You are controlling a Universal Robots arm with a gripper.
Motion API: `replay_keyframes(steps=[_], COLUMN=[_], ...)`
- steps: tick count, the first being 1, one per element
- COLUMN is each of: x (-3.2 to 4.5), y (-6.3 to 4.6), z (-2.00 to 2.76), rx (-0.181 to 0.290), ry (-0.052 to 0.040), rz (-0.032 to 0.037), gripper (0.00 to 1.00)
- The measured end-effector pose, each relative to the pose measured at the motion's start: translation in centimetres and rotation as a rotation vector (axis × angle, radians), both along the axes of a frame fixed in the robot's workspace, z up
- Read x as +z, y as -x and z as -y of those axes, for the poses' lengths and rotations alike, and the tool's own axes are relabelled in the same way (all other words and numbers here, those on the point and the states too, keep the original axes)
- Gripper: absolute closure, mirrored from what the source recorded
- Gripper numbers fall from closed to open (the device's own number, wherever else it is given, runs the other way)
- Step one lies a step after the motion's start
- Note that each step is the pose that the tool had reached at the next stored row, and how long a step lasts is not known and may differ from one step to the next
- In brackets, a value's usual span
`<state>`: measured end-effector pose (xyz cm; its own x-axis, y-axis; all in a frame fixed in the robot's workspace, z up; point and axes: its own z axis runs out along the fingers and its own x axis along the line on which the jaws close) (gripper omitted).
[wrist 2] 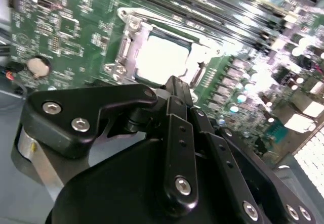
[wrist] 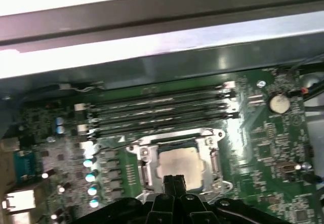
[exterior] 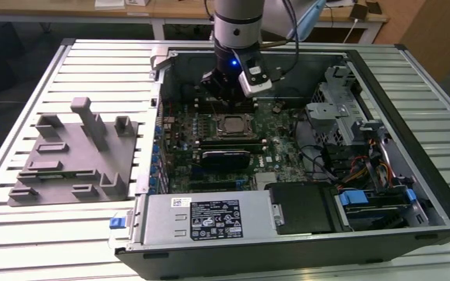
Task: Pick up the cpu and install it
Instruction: 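Close the cpu cover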
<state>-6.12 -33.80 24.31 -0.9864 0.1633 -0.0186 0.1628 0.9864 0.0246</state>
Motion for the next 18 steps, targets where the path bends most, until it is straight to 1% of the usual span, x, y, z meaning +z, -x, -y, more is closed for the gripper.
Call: replay_keyframes(steps=[5,7,10,18], x=[0.00,0.02,0.25,0.31], y=[-1.3,-1.3,-1.3,-1.3], z=[0.00,0.00,0.00,0.00], rx=[0.000,0.000,0.000,0.000], ry=[0.0001,0.0000,0.0000,0.0000], rz=[-0.0001,-0.0001,-0.0001,-0.0001], gripper=[0.89,0.89,0.89,0.89])
